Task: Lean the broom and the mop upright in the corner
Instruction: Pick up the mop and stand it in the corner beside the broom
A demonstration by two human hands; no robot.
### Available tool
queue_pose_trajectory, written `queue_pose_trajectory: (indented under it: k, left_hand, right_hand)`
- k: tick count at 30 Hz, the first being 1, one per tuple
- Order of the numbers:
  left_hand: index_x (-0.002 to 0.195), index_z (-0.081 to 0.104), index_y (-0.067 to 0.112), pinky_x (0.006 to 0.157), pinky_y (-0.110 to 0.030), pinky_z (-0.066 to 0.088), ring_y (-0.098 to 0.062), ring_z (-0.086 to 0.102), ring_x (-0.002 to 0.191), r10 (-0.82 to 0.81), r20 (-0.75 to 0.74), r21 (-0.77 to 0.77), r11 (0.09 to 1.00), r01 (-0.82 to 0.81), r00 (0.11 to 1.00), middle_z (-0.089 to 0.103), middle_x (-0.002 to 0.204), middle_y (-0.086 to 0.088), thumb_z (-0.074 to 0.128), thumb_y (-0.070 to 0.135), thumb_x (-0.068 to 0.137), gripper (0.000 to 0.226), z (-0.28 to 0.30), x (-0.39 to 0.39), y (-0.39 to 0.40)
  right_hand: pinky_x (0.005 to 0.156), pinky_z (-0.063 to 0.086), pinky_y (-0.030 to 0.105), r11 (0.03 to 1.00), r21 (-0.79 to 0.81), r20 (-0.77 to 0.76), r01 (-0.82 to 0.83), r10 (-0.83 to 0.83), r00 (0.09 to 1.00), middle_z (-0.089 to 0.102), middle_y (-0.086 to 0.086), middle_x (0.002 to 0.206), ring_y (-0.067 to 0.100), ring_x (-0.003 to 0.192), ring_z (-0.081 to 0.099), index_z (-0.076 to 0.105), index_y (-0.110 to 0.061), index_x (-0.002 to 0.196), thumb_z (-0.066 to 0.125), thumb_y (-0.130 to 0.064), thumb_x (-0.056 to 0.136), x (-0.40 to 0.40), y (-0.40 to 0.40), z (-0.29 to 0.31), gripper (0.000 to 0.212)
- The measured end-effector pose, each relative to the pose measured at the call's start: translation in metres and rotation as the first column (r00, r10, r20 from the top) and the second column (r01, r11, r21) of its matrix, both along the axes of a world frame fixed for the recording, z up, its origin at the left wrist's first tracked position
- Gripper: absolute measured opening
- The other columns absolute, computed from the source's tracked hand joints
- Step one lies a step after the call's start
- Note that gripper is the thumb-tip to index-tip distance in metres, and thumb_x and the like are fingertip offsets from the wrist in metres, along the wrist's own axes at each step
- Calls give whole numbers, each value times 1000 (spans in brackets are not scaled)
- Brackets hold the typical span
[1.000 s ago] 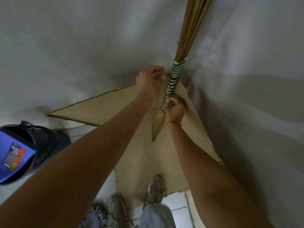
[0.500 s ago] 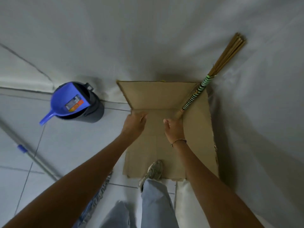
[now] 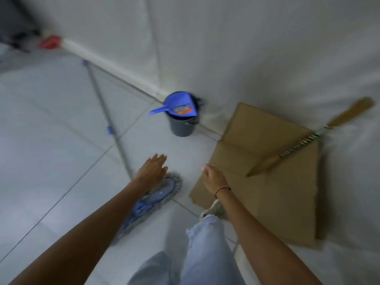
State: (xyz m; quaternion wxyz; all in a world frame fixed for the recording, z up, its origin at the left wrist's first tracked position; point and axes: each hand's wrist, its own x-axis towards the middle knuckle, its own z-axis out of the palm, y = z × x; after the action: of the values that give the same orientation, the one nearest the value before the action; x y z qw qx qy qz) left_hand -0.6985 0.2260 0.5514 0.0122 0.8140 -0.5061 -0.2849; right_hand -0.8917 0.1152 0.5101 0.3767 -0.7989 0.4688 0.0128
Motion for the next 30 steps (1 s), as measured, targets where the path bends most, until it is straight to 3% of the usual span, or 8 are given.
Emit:
queue_pose_trajectory:
  k: [3,7,10,14,18,23,27,30]
  left_hand:
    - [147,17,4,121,-40,12,-26,10,148,132,3,39,991,-132,991,18,159,-12,34,26,99,56,3,36,87]
    - [147,15,4,119,-42,18,-27,12,148,382,60,107,916,-387,922,17,159,-11,35,28,98,58,9,78,215]
    - [146,18,4,119,-43,21,-28,16,147,512,63,130,847,-516,857,20,158,-11,37,27,98,57,12,96,282]
    - [143,25,3,118,-45,25,-29,22,144,596,46,157,788,-595,802,26,155,-13,38,27,97,54,10,115,336]
    - [138,35,3,113,-45,32,-29,32,139,638,9,199,754,-627,770,37,149,-13,39,27,96,49,5,143,366]
    - [140,36,8,112,-46,35,-28,38,136,660,-58,266,733,-626,749,42,148,-12,42,29,95,50,-9,196,396]
    - [139,37,10,107,-47,39,-30,40,133,749,-23,193,653,-732,662,43,147,-11,41,26,95,47,-20,252,402]
    - [140,36,10,106,-48,39,-30,40,133,731,-48,216,673,-707,681,44,146,-11,42,26,95,47,-27,290,402]
  right_hand:
    - [72,37,35,995,10,-5,-101,101,995,62,30,101,29,83,52,52,-5,77,37,-18,95,40,59,2,27]
    - [95,44,41,950,47,-7,-309,310,951,61,26,113,36,106,55,59,5,99,34,-20,97,111,152,7,35]
    - [81,42,39,866,21,-42,-500,501,865,62,28,99,37,94,57,50,-5,75,35,-17,96,161,207,26,29]
    - [76,46,40,765,62,-124,-641,643,756,63,29,96,37,88,58,50,-6,74,34,-18,93,220,244,30,27]
    - [77,49,39,710,159,-209,-686,703,680,64,25,96,37,88,59,59,1,89,34,-17,93,270,262,21,31]
    - [66,40,31,650,205,-239,-732,758,606,52,13,72,28,73,50,43,-10,62,33,-14,92,334,284,-1,32]
    - [78,52,38,669,232,-215,-706,743,633,62,22,85,32,77,57,57,1,79,35,-13,91,385,297,-13,29]
    - [82,54,42,699,239,-221,-674,715,663,67,24,94,36,85,62,62,4,88,36,-14,90,417,302,-20,32]
